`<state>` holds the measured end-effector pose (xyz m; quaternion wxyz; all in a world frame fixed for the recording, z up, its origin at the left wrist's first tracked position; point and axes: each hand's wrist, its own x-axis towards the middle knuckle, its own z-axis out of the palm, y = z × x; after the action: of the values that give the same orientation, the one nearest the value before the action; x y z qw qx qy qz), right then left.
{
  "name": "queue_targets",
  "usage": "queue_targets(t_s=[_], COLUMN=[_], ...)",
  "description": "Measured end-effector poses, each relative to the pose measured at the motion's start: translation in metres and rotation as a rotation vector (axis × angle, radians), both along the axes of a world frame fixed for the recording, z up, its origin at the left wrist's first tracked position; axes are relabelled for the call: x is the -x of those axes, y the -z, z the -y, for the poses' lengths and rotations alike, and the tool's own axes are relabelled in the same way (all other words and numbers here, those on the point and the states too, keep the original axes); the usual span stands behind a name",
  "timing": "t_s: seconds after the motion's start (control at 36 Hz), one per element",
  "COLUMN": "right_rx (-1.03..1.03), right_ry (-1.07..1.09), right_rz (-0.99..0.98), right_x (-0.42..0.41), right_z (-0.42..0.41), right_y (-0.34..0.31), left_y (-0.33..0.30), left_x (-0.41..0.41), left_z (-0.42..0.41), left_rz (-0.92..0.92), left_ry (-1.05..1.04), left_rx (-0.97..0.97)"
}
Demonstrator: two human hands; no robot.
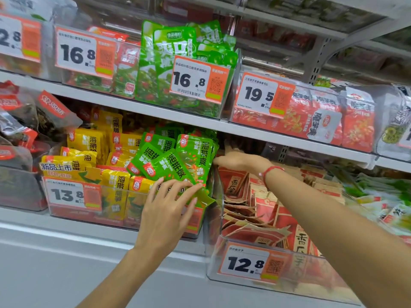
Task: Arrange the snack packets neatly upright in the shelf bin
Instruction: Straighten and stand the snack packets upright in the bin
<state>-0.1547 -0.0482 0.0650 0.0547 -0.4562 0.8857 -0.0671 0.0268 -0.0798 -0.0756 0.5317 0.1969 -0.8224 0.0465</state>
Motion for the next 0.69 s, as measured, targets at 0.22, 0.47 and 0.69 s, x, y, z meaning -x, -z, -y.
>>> queue_targets(t_s=[0.22,0.47,0.69], right_rx=[-0.230,-0.195,-0.252], right_ry=[-0.134,-0.387,-0.337], right_rz=[-0.163,-0.107,-0.360], right_x=[-0.019,-0.022,-0.022], right_z=[-0.034,-0.084,-0.060], right_y=[-0.011,-0.013,-0.006], left_y=[-0.001,-0.002,-0.001], left_x=[0.000,0.000,-0.001], left_z=[0.001,-0.001,0.000], left_rz=[0.000,-0.005,0.018], left_ry=[0.005,0.000,-0.003], left_rx=[-0.003,0.000,-0.006])
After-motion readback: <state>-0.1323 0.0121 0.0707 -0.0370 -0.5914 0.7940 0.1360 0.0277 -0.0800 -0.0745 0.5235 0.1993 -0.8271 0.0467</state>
